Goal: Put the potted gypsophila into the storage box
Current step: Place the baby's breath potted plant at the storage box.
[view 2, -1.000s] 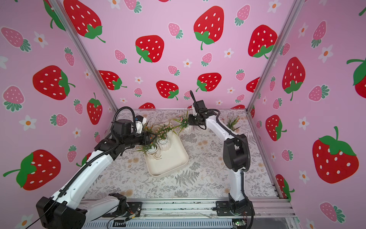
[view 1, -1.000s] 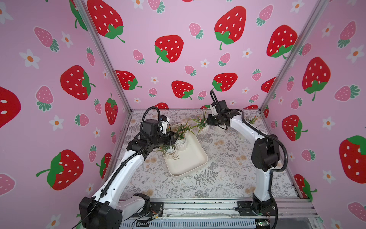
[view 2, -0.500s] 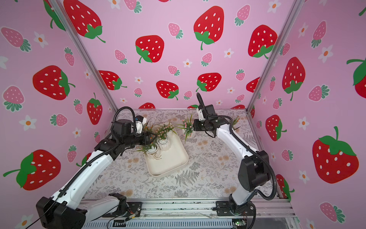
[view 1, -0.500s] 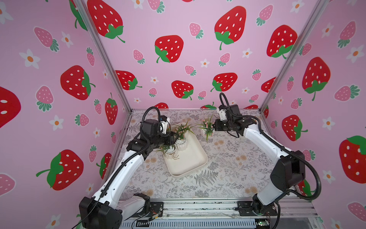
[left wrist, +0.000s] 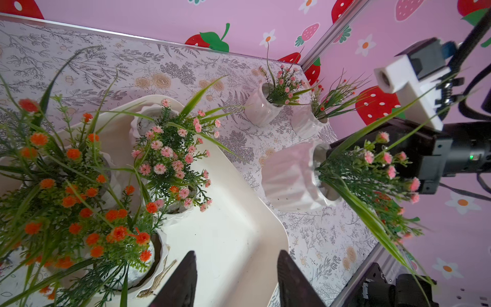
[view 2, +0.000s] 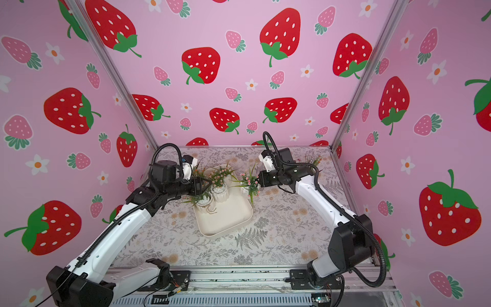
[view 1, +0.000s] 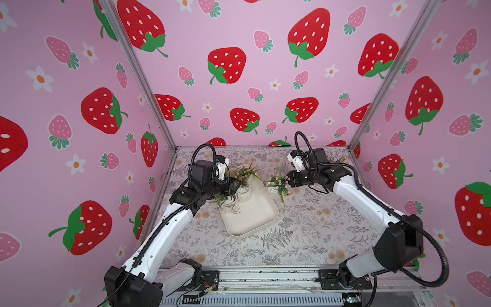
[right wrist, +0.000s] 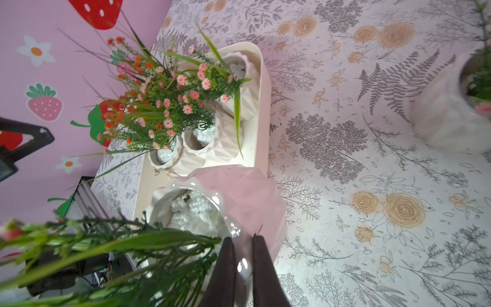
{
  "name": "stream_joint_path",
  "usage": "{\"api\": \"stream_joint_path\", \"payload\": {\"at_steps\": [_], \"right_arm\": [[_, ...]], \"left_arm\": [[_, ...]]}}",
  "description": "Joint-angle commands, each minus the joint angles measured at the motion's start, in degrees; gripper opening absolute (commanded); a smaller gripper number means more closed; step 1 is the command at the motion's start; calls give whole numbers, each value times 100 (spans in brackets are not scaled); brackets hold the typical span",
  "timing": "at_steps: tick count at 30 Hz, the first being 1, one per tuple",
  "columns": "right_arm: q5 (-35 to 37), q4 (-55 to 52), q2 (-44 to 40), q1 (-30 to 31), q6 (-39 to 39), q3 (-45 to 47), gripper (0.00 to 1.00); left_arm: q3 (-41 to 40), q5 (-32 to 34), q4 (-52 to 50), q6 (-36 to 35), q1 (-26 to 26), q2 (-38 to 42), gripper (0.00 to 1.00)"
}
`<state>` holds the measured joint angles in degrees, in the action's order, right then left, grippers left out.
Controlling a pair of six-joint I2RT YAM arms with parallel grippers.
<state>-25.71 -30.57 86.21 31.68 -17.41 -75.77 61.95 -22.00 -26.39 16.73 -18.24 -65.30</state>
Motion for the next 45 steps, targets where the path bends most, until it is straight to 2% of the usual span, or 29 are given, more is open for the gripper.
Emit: {"api": "stream_joint_path", "payload": {"at_steps": [1,8,22,45], "right_arm": [[-631,83,-231,311,534,-55,0],[-684,3,243,713,761,-169,0],[-613,405,1315,758,607,-503,0],[414,344,2572,782,292,-1464,0]], "left_arm": [[24,-9,73,-10,-47,68,51],[34,55,38,-60,-92,60,51],[52,193,-24,-131,-110,-53,52],[80,189,-55,-136,-103,-45,51]]}}
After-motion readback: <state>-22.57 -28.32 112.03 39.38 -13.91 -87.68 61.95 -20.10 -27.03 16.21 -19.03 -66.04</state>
